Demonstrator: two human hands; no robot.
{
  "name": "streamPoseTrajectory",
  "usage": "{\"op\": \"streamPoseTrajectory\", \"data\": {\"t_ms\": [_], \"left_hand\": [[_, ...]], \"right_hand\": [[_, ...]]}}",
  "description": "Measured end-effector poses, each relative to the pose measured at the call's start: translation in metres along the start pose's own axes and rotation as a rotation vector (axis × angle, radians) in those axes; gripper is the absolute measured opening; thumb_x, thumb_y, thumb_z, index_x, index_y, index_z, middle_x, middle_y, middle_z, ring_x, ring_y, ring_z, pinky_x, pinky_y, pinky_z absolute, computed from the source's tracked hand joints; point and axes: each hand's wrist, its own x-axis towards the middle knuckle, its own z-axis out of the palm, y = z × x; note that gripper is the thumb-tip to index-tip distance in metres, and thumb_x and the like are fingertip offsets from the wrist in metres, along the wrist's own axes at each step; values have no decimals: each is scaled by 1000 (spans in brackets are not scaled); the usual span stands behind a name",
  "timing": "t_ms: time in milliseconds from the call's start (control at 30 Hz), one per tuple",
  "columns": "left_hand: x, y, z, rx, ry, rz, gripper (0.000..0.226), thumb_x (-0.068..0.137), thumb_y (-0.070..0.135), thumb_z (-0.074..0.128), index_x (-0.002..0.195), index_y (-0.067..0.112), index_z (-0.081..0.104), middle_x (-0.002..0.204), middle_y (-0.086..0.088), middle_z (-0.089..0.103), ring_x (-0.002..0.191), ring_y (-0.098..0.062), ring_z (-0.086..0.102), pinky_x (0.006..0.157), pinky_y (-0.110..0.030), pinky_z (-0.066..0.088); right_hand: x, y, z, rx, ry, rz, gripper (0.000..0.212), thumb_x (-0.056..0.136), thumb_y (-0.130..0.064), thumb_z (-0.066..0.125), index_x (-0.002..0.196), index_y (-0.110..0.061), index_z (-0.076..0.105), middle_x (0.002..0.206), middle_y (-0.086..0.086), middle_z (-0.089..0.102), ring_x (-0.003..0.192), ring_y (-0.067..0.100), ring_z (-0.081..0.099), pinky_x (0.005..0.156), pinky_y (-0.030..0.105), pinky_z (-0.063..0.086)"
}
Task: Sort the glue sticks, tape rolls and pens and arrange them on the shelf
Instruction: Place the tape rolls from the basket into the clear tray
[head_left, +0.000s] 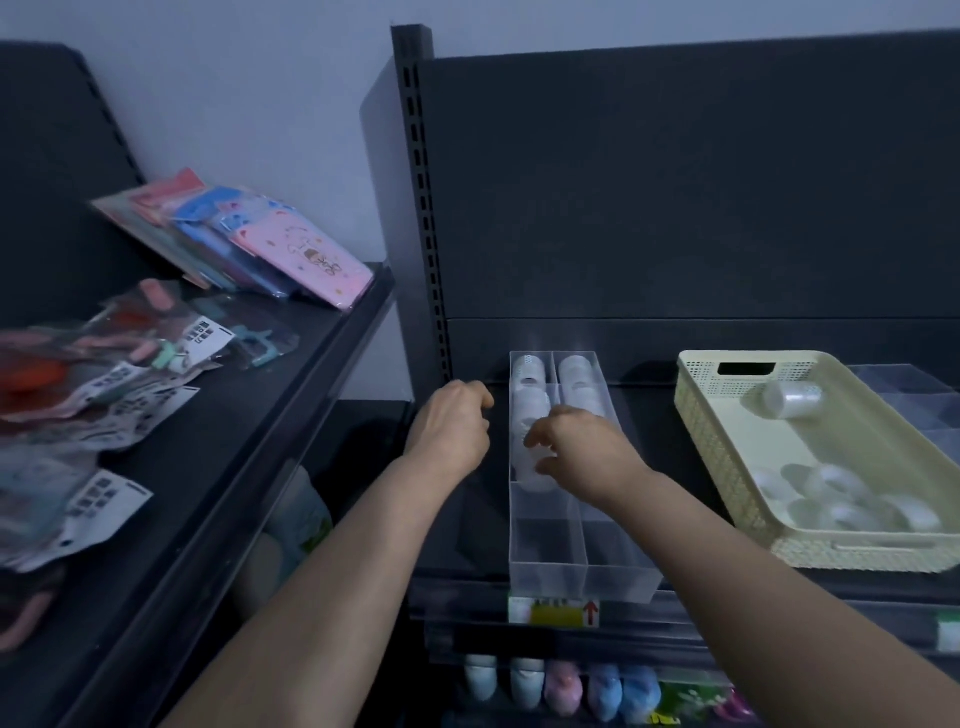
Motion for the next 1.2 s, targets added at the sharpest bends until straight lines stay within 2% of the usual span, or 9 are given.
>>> {"op": "streamPoseTrajectory", "data": {"t_ms": [167, 267, 367, 533, 667, 800, 900, 1067, 1200], "left_hand": [[0, 6, -5, 70, -4, 33, 30, 95, 10, 53, 123, 20, 59, 124, -2, 58, 111, -22, 55, 86, -31, 46], [4, 18, -7, 126, 5, 85, 31, 93, 8, 52, 119, 22, 61, 120, -1, 61, 108, -22, 57, 80, -32, 48], [13, 40, -3, 108, -4, 122, 32, 91, 9, 52, 117, 25, 61, 121, -1, 61, 109, -23, 57, 82, -33, 48], [23, 108, 22, 65, -35, 238, 28, 93, 15, 54, 118, 24, 62, 123, 0, 62, 116, -21, 54, 85, -31, 47], [27, 172, 47, 43, -47, 336, 25, 91, 17, 58, 114, 25, 64, 120, 2, 64, 115, -20, 56, 89, -31, 46], [33, 223, 75, 55, -108, 375, 28, 89, 18, 59, 116, 27, 64, 120, 3, 64, 113, -20, 57, 87, -32, 46], [37, 249, 97, 157, -217, 435, 26, 88, 21, 63, 113, 25, 67, 119, 3, 64, 111, -20, 57, 88, -32, 48], [39, 275, 126, 523, -345, 471, 25, 85, 16, 65, 109, 17, 69, 113, -3, 65, 104, -25, 61, 84, -33, 51], [41, 277, 137, 659, -383, 474, 25, 84, 19, 68, 109, 19, 67, 111, -1, 66, 102, -24, 62, 84, -30, 47]], "right_hand": [[-3, 5, -4, -13, 29, -8, 34, 86, -30, 67, 119, -30, 61, 118, -7, 57, 102, 17, 58, 76, 25, 37], [-10, 14, -15, -51, 103, 23, 29, 88, -34, 62, 117, -34, 62, 119, -7, 58, 104, 20, 58, 81, 30, 37], [-24, 32, -29, -83, 131, 63, 27, 90, -31, 57, 117, -33, 62, 118, -5, 59, 111, 19, 56, 88, 34, 39], [-60, 89, -47, -103, 197, 179, 24, 89, -25, 52, 108, -33, 65, 110, -6, 61, 104, 20, 59, 81, 32, 41], [-93, 155, -60, -98, 165, 314, 26, 91, -26, 56, 114, -33, 64, 116, -8, 63, 106, 16, 60, 89, 32, 44], [-119, 217, -65, -104, 141, 441, 25, 90, -24, 59, 112, -34, 65, 116, -9, 66, 105, 18, 61, 87, 32, 46], [-127, 246, -65, -115, 135, 465, 26, 89, -23, 58, 111, -35, 65, 114, -9, 66, 106, 18, 60, 85, 31, 43], [-120, 264, -63, -105, 123, 351, 25, 90, -23, 57, 112, -34, 65, 114, -9, 66, 108, 16, 58, 92, 31, 40], [-110, 271, -60, -84, 66, 324, 30, 90, -20, 57, 116, -34, 63, 119, -8, 64, 109, 23, 58, 91, 31, 45]]}}
